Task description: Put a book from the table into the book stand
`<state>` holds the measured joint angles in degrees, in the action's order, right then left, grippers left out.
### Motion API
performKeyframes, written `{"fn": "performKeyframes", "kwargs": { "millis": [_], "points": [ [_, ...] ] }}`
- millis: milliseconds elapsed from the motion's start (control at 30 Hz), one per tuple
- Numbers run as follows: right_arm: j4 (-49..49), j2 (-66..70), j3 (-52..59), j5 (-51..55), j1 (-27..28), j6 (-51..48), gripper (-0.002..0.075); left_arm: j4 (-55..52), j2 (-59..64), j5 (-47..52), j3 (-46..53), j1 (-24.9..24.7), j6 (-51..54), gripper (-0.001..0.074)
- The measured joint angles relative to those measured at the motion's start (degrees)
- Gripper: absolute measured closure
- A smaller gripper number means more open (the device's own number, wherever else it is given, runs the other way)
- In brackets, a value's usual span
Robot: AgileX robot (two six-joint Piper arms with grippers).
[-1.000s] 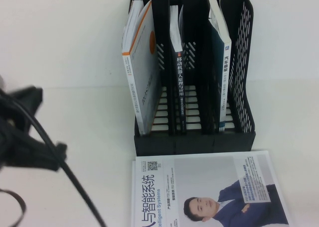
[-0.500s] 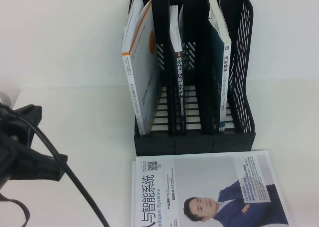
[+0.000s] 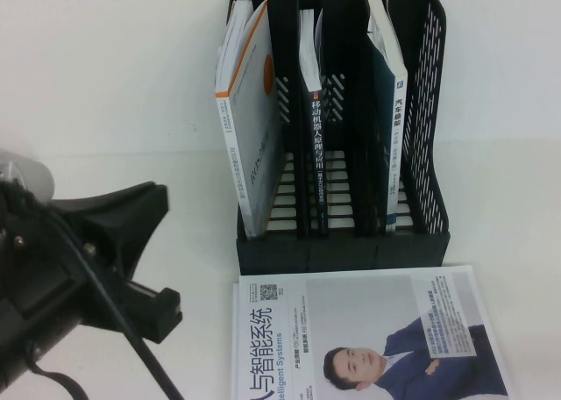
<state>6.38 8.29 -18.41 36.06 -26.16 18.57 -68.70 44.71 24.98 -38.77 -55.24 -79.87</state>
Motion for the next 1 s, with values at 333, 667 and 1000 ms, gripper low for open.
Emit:
{"fn": "performKeyframes", "kwargs": {
  "millis": [333, 667, 1000],
  "points": [
    [0.0, 0.0, 0.0, 0.0, 0.0, 0.0, 0.0728, -3.2, -2.9, -23.0, 5.7, 18.8, -1.4, 0.0737],
    [0.0, 0.0, 0.0, 0.0, 0.0, 0.0, 0.0728, -3.5, -17.8, -25.9, 17.1, 32.2, -5.4, 0.0737],
    [0.0, 0.0, 0.0, 0.0, 0.0, 0.0, 0.0728, -3.6, -37.4, -25.8, 24.5, 44.8, -8.4, 0.0737]
  ]
}}
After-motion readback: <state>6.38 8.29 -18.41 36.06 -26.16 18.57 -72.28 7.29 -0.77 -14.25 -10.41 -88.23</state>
